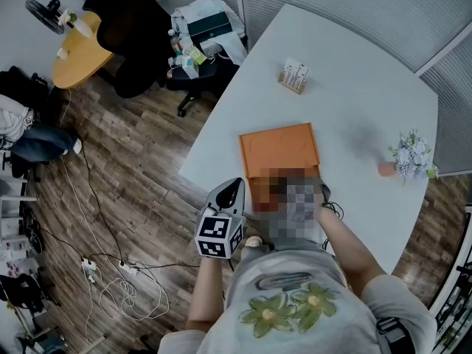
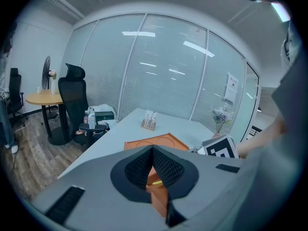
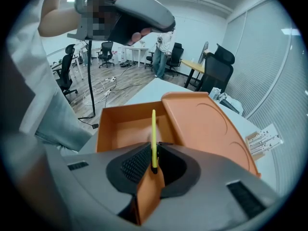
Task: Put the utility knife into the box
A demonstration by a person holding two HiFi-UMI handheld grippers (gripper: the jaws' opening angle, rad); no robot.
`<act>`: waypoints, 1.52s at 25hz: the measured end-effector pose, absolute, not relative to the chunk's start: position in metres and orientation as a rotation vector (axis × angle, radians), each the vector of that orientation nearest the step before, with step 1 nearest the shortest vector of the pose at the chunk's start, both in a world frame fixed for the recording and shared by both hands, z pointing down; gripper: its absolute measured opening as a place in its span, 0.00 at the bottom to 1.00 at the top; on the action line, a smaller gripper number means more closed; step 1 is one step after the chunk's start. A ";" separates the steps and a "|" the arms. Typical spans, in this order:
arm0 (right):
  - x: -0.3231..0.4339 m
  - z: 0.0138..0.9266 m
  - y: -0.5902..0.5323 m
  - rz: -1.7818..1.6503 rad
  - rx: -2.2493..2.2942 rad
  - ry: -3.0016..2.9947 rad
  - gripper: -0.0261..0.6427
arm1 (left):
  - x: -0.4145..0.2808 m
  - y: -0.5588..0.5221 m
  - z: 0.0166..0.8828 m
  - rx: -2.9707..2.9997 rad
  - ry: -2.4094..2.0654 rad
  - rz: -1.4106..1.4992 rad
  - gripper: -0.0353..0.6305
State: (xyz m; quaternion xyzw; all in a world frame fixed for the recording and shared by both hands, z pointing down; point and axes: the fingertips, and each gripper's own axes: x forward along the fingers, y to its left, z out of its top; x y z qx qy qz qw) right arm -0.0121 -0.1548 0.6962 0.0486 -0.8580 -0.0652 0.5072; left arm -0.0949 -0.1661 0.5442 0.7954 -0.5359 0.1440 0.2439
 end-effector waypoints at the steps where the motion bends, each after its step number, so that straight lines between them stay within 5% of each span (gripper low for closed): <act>1: -0.013 0.697 -0.155 -0.156 0.113 -2.065 0.12 | -0.096 -0.166 0.544 2.171 -1.464 0.393 0.05; 38: -0.010 0.705 -0.153 -0.128 0.093 -2.007 0.16 | -0.102 -0.164 0.541 2.175 -1.458 0.389 0.05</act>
